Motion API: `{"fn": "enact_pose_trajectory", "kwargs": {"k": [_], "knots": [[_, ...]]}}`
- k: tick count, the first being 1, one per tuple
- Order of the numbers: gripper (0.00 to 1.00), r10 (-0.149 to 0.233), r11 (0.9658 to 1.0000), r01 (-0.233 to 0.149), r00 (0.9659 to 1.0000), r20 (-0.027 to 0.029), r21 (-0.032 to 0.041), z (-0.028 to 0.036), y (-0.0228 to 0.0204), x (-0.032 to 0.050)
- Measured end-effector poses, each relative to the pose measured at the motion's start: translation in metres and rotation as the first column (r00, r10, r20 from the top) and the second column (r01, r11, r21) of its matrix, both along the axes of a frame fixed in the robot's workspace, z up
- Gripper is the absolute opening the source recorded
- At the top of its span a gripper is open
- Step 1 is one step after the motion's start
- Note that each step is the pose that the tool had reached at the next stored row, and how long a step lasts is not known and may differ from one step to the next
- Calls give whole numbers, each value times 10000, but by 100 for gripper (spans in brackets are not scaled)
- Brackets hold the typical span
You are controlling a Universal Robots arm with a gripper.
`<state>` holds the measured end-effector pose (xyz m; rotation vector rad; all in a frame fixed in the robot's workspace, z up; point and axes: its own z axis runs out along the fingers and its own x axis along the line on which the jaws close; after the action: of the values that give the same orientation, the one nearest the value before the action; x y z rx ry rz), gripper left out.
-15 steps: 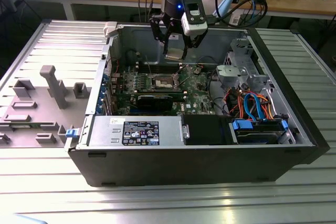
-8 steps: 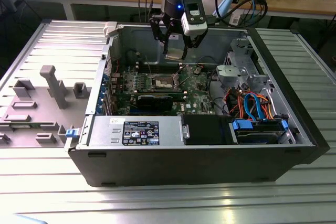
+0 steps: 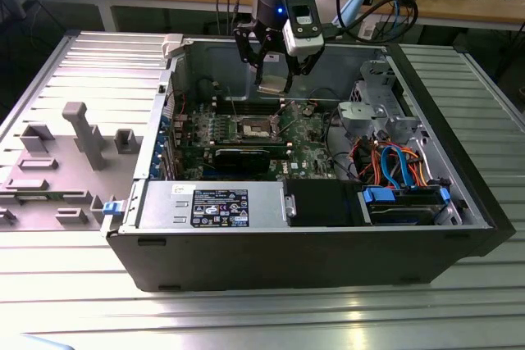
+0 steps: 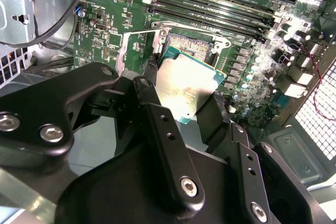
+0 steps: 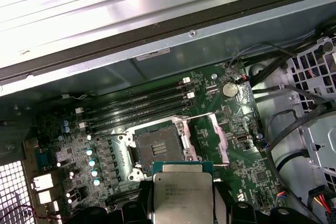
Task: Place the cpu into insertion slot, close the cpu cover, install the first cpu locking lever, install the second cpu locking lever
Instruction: 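Place the cpu into insertion slot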
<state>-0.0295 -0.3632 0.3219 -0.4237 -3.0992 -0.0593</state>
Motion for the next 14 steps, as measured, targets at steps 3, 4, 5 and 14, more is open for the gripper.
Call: {"fn": "enact_pose_trajectory", "kwargs": {"k": [3, 4, 5, 14], "knots": [[55, -15, 10000, 15, 10000, 0, 0, 0, 0, 0], [55, -17, 10000, 17, 10000, 0, 0, 0, 0, 0], [55, -21, 10000, 21, 10000, 0, 0, 0, 0, 0], [55, -139, 9999, 139, 9999, 0, 0, -3, 0, 0]]}}
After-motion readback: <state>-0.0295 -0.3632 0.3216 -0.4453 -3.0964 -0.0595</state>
